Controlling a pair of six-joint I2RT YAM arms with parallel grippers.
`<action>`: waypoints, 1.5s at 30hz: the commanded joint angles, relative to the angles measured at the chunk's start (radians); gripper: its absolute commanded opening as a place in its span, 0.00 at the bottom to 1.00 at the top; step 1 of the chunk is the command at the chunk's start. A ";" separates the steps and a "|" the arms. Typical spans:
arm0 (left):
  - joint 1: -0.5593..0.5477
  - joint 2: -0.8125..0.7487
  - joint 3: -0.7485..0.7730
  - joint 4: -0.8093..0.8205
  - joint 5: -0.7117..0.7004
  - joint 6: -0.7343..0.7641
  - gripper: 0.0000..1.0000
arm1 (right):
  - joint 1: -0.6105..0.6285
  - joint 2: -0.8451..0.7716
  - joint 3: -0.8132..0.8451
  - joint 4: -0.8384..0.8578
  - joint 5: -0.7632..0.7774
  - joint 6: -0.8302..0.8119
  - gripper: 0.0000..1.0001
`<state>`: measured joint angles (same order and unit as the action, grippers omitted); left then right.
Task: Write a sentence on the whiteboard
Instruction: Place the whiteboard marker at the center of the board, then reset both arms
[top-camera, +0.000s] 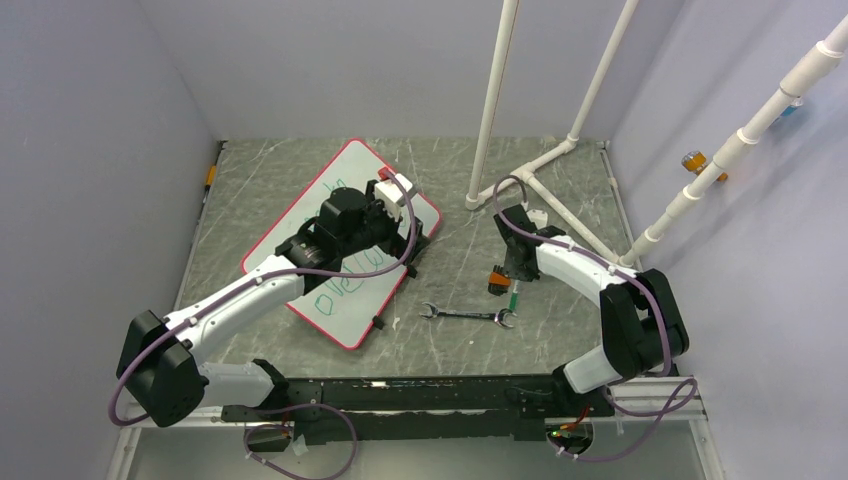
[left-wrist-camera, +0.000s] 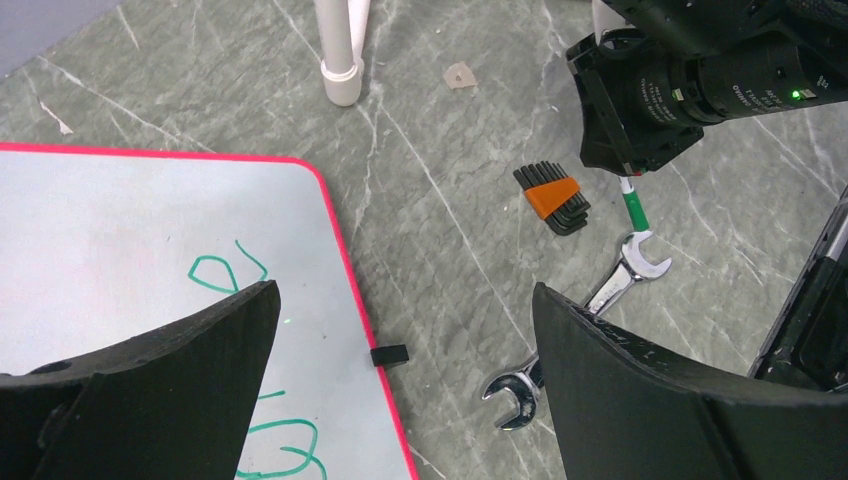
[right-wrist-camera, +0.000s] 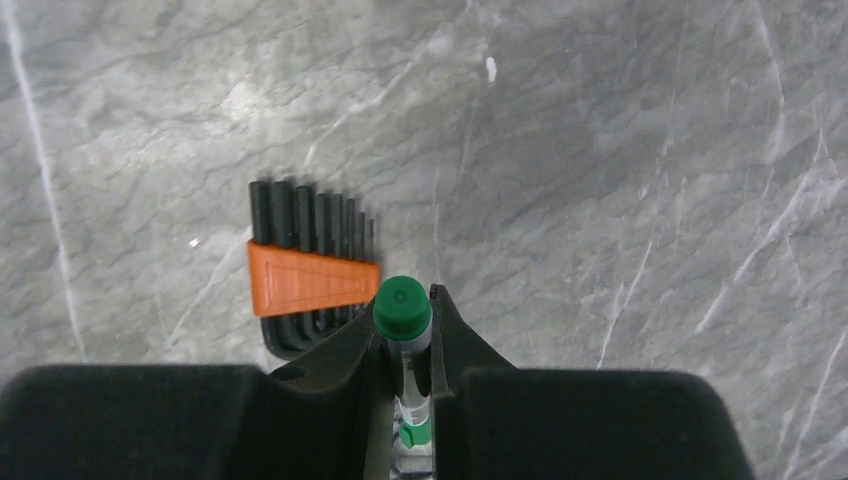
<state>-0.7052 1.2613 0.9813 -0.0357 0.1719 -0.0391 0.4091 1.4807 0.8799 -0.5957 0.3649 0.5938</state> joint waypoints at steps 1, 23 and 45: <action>0.001 -0.007 0.000 0.008 -0.035 -0.016 1.00 | -0.028 0.003 -0.021 0.092 -0.026 0.030 0.05; 0.001 -0.034 0.032 -0.047 -0.135 -0.041 0.99 | -0.068 -0.114 -0.060 0.116 0.007 0.024 0.67; 0.001 -0.255 0.226 -0.450 -0.642 -0.143 0.99 | -0.067 -0.570 -0.138 0.473 -0.331 -0.154 1.00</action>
<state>-0.7052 1.0622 1.1404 -0.3733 -0.3199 -0.1520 0.3454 0.9352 0.7635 -0.2432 0.1463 0.4732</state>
